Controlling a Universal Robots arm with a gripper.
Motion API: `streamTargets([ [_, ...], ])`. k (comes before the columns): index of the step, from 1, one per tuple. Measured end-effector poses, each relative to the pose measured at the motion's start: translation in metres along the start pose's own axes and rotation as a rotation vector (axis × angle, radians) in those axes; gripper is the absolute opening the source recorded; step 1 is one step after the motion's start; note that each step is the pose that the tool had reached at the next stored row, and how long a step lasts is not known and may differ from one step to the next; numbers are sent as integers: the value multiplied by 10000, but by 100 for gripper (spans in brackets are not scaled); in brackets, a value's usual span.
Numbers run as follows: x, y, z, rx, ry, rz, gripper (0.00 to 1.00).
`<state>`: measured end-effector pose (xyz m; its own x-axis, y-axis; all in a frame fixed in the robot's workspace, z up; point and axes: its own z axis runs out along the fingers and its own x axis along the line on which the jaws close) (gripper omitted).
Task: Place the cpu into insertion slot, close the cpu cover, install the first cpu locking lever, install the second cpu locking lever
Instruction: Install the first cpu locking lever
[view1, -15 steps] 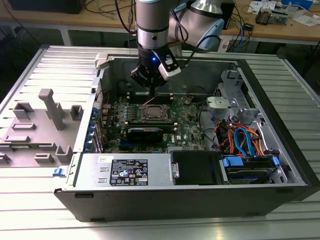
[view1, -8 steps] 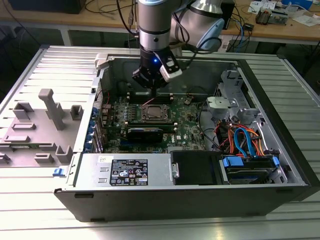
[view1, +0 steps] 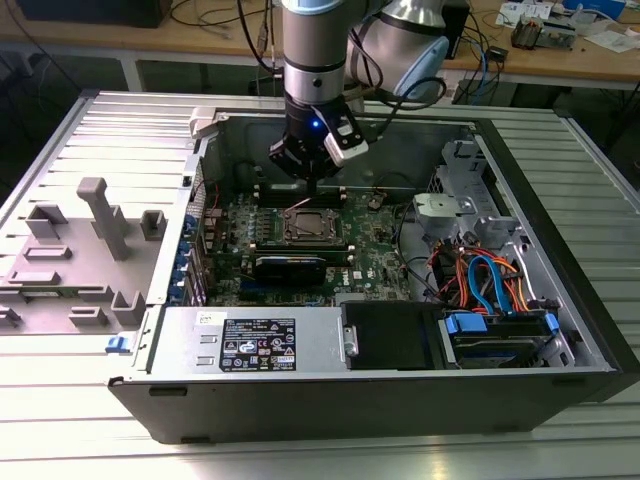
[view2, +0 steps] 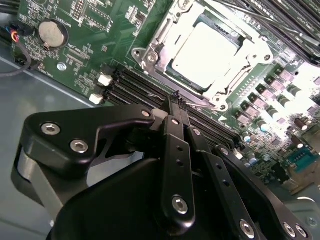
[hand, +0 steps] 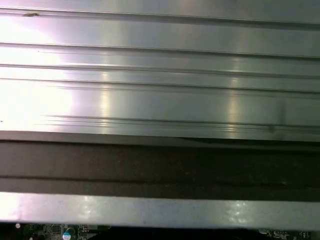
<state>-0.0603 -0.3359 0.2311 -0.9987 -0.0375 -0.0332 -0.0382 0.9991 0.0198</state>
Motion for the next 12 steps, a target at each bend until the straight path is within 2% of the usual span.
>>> streamTargets([
  [8, -72, 5, 50, 184, 4, 57, 11],
  [12, -80, 9, 79, 200, 6, 59, 11],
])
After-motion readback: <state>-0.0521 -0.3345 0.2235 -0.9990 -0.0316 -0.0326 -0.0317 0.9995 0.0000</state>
